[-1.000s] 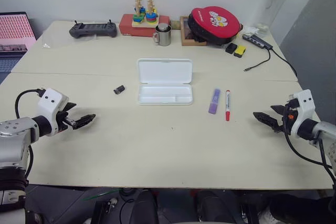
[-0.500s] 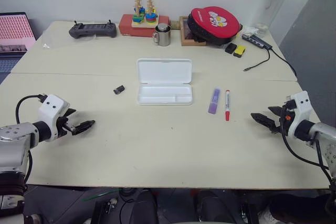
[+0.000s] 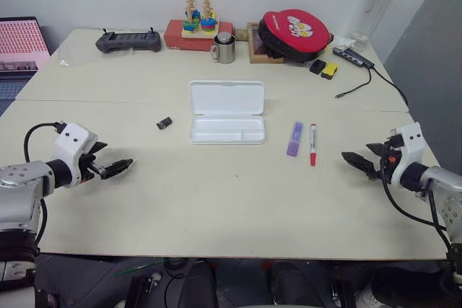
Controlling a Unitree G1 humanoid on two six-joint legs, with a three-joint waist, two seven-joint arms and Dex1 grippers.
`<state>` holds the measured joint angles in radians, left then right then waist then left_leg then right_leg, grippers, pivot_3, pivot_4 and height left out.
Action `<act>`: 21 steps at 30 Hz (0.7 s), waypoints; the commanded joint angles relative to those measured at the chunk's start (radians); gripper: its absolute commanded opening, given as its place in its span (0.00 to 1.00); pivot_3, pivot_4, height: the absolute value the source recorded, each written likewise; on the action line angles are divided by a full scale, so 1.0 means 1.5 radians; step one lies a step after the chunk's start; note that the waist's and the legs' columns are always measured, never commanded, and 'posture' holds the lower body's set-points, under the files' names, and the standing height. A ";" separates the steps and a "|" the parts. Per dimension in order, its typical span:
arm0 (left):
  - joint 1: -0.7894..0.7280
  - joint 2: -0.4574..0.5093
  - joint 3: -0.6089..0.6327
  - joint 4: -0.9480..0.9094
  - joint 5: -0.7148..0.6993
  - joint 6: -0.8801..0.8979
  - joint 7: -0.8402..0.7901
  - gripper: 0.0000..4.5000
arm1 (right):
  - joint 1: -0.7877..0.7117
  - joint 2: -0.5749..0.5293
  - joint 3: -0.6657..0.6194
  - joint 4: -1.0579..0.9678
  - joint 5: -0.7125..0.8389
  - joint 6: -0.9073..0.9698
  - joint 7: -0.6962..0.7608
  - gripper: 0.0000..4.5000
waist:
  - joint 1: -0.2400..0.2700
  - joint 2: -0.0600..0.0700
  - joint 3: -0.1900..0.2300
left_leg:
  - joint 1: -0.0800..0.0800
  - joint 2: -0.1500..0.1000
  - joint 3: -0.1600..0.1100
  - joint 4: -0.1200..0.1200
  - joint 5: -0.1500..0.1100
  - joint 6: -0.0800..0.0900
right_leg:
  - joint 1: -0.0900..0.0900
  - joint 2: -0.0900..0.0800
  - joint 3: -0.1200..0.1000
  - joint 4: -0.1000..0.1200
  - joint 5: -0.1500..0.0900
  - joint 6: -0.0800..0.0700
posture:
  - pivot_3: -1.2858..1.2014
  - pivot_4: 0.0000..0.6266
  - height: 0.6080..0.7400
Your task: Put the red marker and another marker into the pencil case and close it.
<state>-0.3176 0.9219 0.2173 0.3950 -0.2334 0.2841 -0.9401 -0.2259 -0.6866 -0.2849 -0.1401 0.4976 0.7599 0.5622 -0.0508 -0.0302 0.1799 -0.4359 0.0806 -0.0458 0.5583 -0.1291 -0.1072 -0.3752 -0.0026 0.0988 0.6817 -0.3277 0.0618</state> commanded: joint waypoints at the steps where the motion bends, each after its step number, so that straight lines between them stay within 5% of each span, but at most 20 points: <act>1: -0.014 -0.018 -0.005 -0.042 -0.023 0.008 -0.016 1.00 | -0.041 0.025 0.014 -0.076 0.019 -0.031 0.002 1.00 | 0.000 0.000 0.000 | 0.000 0.000 0.000 0.000 0.000 0.000 | 0.000 0.000 0.000 0.000 0.000 0.000 | 0.52 0.24 1.00; 7: -0.037 -0.090 -0.025 -0.158 -0.090 0.060 -0.040 1.00 | -0.181 0.047 0.216 -0.045 -0.016 -0.004 0.107 1.00 | -0.005 0.000 0.000 | 0.000 0.000 -0.001 0.001 0.000 0.000 | 0.000 0.001 0.000 0.001 0.001 0.000 | 0.52 0.24 1.00; 13: -0.069 -0.145 -0.057 -0.305 -0.178 0.113 -0.077 1.00 | -0.402 0.132 0.398 0.221 -0.126 -0.086 0.222 1.00 | -0.004 0.000 0.000 | 0.000 0.000 -0.001 0.003 0.000 0.000 | 0.001 0.001 0.000 0.001 0.002 -0.002 | 0.52 0.24 1.00; 21: -0.067 -0.159 -0.033 -0.359 -0.229 0.154 -0.049 1.00 | -0.546 0.234 0.441 0.521 -0.219 -0.226 0.305 1.00 | -0.002 0.000 0.000 | 0.000 0.000 -0.002 0.002 0.000 0.000 | 0.001 0.001 -0.001 0.001 0.003 -0.002 | 0.52 0.24 1.00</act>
<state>-0.4138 0.6802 0.1235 -0.1038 -0.5450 0.5046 -1.0327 -1.0030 -0.3468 0.3781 0.5746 0.2031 0.4839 0.9832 -0.0544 -0.0301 0.1801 -0.4364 0.0810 -0.0486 0.5618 -0.1289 -0.1071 -0.3736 -0.0009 0.0968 0.6833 -0.3239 0.0591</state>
